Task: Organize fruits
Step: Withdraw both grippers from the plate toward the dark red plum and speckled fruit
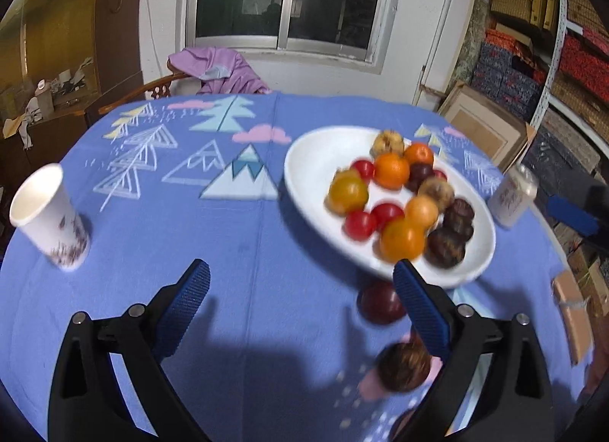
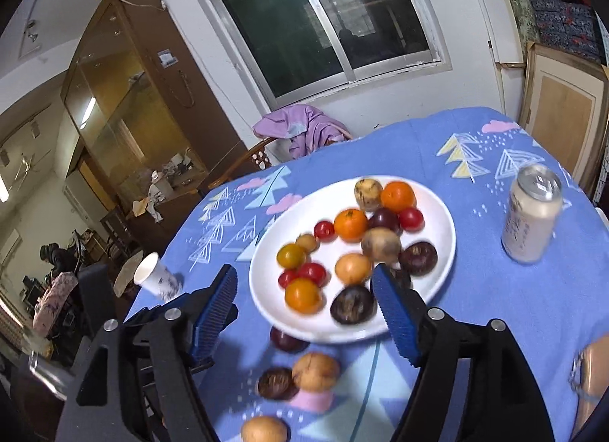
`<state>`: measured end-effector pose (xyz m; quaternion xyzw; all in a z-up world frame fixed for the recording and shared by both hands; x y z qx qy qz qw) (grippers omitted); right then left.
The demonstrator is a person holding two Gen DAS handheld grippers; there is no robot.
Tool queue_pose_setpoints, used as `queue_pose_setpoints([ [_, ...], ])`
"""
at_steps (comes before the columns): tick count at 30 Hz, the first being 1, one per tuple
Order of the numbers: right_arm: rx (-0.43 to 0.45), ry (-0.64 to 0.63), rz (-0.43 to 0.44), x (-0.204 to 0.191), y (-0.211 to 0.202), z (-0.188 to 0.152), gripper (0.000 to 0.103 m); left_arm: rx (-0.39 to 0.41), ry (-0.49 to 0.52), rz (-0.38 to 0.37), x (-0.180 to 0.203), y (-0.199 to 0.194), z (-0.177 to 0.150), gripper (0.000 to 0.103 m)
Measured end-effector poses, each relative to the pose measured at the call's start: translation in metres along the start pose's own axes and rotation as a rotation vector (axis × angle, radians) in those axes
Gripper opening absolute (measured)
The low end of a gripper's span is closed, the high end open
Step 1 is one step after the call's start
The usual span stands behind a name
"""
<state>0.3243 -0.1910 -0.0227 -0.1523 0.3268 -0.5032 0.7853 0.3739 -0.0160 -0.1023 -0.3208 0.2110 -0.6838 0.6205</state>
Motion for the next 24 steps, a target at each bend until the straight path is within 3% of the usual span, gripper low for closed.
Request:
queue_pose_setpoints([
  [4, -0.023, 0.052, -0.015, 0.016, -0.009, -0.034, 0.08, -0.015, 0.024, 0.042, -0.006, 0.001, -0.024, 0.095],
  [7, -0.057, 0.11, -0.016, 0.032, -0.01, -0.052, 0.08, 0.021, 0.07, 0.058, 0.004, -0.003, -0.027, 0.095],
  [14, -0.095, 0.139, 0.039, 0.029, -0.007, -0.06, 0.08, 0.034, 0.183, 0.099, 0.022, 0.004, -0.033, 0.096],
  [24, -0.14, 0.207, 0.045, 0.035, -0.001, -0.069, 0.085, -0.008, 0.206, 0.044, 0.037, 0.021, -0.028, 0.096],
])
Point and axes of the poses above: each gripper's, at about its wrist camera, not at the fingertips, and y roughly the way its jaws point, x to its right, z to its top, the point moved 10 cm from there along y, roughly the way its jaws point, and after that the axes turned 5 degrees about -y, right-handed, at the moved point
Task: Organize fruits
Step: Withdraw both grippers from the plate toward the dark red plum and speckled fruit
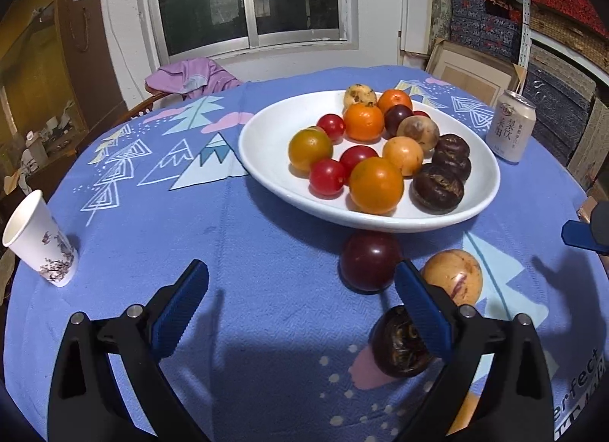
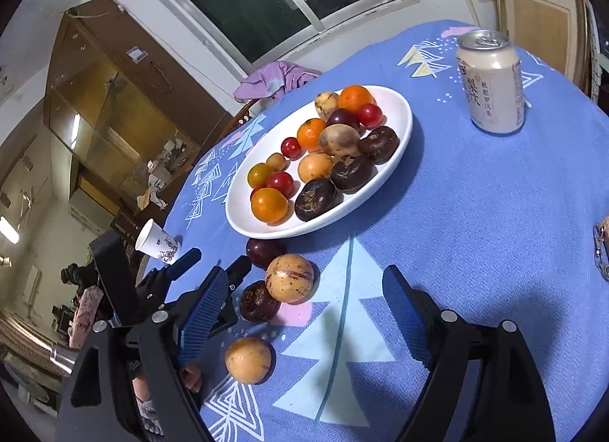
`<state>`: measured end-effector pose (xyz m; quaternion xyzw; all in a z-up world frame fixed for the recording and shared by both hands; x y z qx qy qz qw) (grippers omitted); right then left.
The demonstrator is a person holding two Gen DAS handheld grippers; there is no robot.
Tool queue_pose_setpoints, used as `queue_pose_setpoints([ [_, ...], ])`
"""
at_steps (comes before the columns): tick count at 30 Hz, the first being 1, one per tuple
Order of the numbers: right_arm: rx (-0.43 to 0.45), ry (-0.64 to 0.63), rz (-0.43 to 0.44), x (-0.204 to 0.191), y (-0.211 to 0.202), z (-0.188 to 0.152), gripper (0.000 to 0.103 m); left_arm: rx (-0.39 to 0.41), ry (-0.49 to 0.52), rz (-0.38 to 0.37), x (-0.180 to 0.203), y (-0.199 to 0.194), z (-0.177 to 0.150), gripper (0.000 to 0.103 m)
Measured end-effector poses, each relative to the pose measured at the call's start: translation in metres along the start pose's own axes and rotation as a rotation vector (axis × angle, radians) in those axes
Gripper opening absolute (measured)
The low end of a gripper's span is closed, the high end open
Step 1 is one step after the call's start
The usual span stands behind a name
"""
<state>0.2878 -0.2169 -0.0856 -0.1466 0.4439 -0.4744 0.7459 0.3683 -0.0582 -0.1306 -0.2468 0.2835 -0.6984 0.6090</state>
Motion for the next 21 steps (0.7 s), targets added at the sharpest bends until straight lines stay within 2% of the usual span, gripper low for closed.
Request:
queue_pose_setpoints([
  [10, -0.016, -0.01, 0.0, -0.003, 0.003, -0.002, 0.085, -0.018, 0.019, 0.001, 0.011, 0.016, 0.01, 0.096],
  [16, -0.027, -0.009, -0.001, -0.002, 0.005, -0.004, 0.085, -0.071, 0.012, -0.015, 0.014, 0.034, 0.012, 0.099],
  [21, -0.038, -0.004, -0.006, 0.0, 0.006, -0.005, 0.085, -0.11, -0.037, -0.067, 0.007, 0.041, 0.008, 0.099],
])
Point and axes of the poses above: each gripper's, at about its wrist camera, not at the fingertips, and y roughly the way its jaws point, x to its right, z to its top, the point moved 10 cm from there along y, roughly the way its jaws point, and after that the axes turned 5 degrees about -y, right-handed, at the moved point
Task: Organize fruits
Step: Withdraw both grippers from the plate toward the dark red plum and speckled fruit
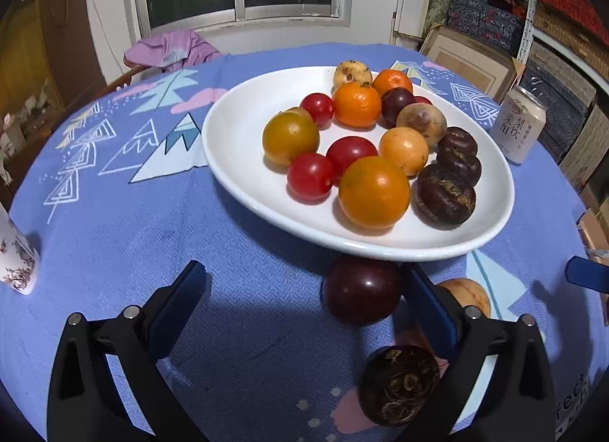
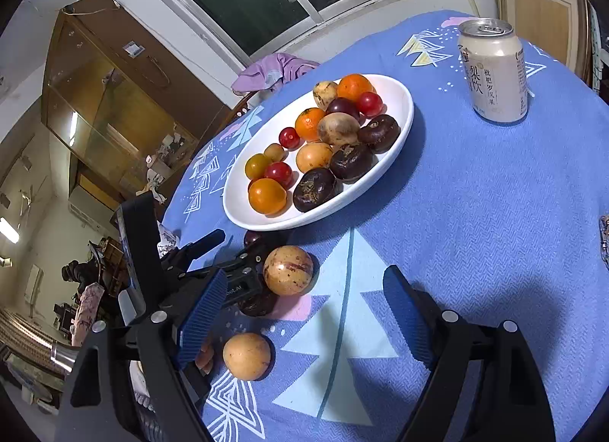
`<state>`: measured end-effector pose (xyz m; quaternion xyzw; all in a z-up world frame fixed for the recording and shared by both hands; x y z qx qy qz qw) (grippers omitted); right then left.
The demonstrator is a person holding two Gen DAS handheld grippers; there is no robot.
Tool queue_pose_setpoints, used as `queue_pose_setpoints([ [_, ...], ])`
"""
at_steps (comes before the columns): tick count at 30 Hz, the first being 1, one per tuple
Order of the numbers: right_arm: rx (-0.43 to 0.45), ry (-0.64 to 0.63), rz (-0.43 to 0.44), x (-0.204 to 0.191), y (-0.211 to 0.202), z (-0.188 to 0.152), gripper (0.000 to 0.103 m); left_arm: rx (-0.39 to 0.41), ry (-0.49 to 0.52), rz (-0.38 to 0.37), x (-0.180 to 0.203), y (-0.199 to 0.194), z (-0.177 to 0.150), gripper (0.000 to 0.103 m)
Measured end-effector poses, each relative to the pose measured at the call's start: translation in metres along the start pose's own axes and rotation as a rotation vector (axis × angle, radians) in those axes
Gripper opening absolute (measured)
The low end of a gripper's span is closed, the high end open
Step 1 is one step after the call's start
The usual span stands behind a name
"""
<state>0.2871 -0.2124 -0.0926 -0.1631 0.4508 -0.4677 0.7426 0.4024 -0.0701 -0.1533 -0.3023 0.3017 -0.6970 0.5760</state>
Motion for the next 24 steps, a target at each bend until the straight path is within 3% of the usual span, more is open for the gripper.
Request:
queue_pose_setpoints([
  [7, 0.007, 0.0, 0.005, 0.0, -0.002, 0.002, 0.085, 0.044, 0.09, 0.087, 0.002, -0.01, -0.001, 0.099],
  [18, 0.005, 0.003, 0.014, -0.002, -0.003, 0.003, 0.085, 0.042, 0.079, 0.117, -0.02, -0.03, -0.009, 0.099],
  [24, 0.005, -0.006, 0.013, -0.003, -0.003, 0.003, 0.085, 0.047, 0.137, 0.094, 0.003, -0.028, -0.013, 0.099],
])
Point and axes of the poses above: each gripper's, at about its wrist camera, not at the fingertips, and y roughly the way its jaws point, x to its right, z to its top, the point moved 10 cm from there along y, roughly the way its jaws point, and after that the axes turned 5 degrees about -y, right-handed, at the moved point
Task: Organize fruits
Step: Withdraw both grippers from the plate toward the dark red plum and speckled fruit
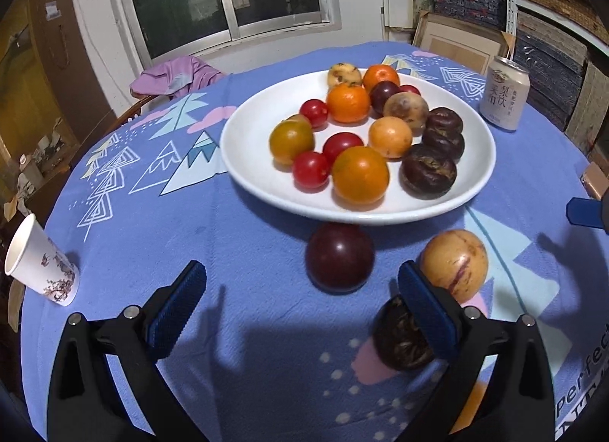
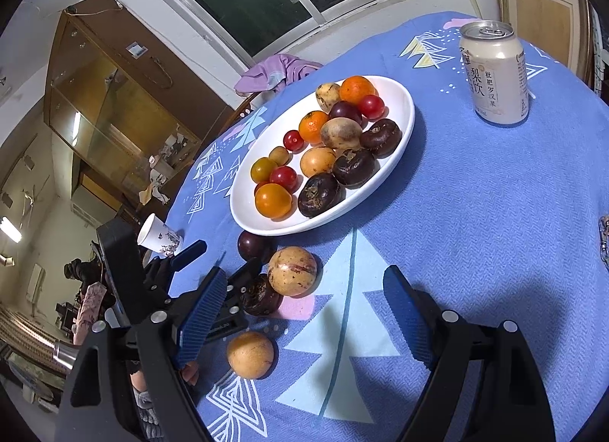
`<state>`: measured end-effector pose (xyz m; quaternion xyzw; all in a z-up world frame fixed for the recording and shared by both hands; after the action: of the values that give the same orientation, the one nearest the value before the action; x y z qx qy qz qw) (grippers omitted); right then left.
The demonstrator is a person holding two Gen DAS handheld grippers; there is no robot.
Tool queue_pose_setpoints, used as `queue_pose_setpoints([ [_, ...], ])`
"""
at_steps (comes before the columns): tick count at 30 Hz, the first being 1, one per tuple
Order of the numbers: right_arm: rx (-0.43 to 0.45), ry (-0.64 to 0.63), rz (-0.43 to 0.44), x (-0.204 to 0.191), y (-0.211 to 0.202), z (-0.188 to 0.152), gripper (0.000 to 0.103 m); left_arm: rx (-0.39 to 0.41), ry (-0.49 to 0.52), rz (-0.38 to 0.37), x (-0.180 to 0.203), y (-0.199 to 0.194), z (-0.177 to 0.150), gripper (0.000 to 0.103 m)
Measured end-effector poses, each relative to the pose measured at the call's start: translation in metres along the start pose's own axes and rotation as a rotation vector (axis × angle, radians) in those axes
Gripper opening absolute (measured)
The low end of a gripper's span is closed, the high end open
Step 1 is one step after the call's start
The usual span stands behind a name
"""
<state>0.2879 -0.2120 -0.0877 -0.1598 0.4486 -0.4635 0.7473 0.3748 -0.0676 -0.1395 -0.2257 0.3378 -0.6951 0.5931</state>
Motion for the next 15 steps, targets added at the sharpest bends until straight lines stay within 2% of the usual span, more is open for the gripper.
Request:
queue_pose_setpoints([
  [5, -0.004, 0.003, 0.0, 0.001, 0.001, 0.0, 0.085, -0.047, -0.043, 0.041, -0.01, 0.021, 0.001, 0.099],
  [7, -0.004, 0.004, 0.002, 0.0, 0.001, -0.001, 0.085, -0.068, -0.076, 0.012, -0.018, 0.022, -0.003, 0.099],
  [11, -0.002, 0.004, 0.008, 0.0, 0.0, -0.001, 0.085, -0.038, -0.033, 0.13, -0.04, 0.009, -0.01, 0.099],
  [12, -0.001, 0.004, 0.011, 0.0, -0.001, -0.001, 0.085, -0.032, -0.057, 0.135, -0.048, 0.005, -0.01, 0.099],
  [15, 0.004, -0.002, 0.016, -0.002, -0.001, 0.0, 0.085, -0.009, -0.139, 0.089, -0.067, -0.012, -0.011, 0.099],
])
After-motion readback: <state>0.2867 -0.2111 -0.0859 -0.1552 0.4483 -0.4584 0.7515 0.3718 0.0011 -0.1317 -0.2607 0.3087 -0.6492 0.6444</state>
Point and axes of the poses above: each gripper's, at about its wrist camera, not at the fingertips, and y roughly the way its jaws point, x to its right, z to its top, the point moved 10 cm from there along y, roughly the way its jaws point, and after that the axes turned 5 degrees about -y, right-handed, at the moved point
